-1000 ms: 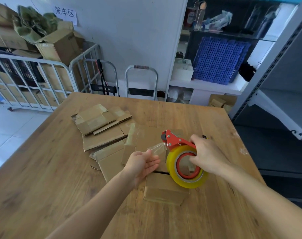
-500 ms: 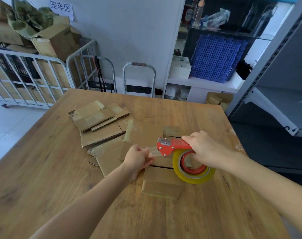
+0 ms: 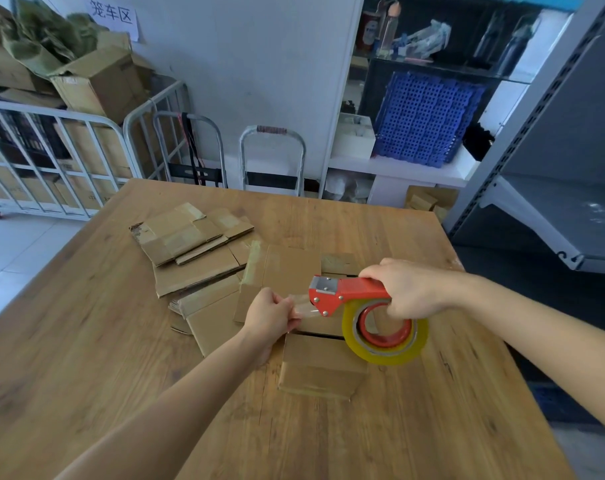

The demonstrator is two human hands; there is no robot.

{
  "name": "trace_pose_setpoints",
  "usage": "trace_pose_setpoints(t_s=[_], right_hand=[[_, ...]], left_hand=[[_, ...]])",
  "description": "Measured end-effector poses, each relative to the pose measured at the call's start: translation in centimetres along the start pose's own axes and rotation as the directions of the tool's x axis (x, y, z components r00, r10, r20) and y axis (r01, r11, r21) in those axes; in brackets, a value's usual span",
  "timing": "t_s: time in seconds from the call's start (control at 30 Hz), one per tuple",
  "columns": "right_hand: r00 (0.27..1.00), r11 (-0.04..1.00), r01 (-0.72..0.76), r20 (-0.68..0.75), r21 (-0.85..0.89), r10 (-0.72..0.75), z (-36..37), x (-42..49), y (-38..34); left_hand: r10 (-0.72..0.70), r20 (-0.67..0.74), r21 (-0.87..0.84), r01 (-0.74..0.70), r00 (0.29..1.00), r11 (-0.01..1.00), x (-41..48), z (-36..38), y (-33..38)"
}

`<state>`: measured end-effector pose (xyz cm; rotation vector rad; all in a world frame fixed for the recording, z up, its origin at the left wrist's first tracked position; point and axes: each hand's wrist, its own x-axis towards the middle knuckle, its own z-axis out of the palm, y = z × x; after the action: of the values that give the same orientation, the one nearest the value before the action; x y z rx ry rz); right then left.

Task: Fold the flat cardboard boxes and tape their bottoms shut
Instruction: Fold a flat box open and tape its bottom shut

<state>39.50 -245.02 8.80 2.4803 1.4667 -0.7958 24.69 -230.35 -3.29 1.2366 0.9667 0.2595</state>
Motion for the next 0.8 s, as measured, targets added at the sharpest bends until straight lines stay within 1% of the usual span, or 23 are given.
trace_pose_setpoints(t_s=[0.13,0.23,0.37,0.43,0.5,0.6,0.67,0.8], right_hand=[[0.992,0.998,0.005,0.122,0.055,-0.012,-0.9,0.8,-0.2],[0.990,0.999,0.011,0.139,0.049,-0.018,-0.8,1.2,-0.2],[0.995,0.997,0.039,0.087,0.070,-0.045,-0.9,0.4,0.0],[0.996,0.995,0.067,0.050,0.072,-0.071,-0.8,-0.5,0.1],[0.996,0.995,0.085,-0.001,0.048,-0.085,-0.5,-1.3,0.3],[0.994,0.995,0.094,-0.067,0.027,-0.092,0.3,-2.0,0.6],[0.994,0.989,0.101,-0.050,0.108,-0.096,0.7,-2.2,1.1],[0.996,0.951,0.072,0.037,0.300,-0.087,0.3,-1.9,2.7]], left_hand=[[-0.025,-0.001,-0.017,0.025,1.000,1.000,0.1,0.0,0.1],[-0.009,0.012,0.015,0.008,1.000,1.000,0.2,-0.3,0.5],[0.004,0.043,-0.034,-0.002,0.999,0.999,-0.2,-0.9,1.1],[0.036,0.055,-0.016,-0.035,0.998,0.999,-0.5,-1.1,1.3],[0.063,0.069,-0.018,-0.062,0.996,0.998,-0.8,-1.1,1.5],[0.059,0.085,-0.053,-0.055,0.995,0.997,-1.3,-1.0,1.8],[0.042,0.094,-0.071,-0.035,0.995,0.997,-1.6,-0.8,1.8],[0.016,0.098,-0.086,-0.007,0.995,0.996,-1.7,0.0,1.7]])
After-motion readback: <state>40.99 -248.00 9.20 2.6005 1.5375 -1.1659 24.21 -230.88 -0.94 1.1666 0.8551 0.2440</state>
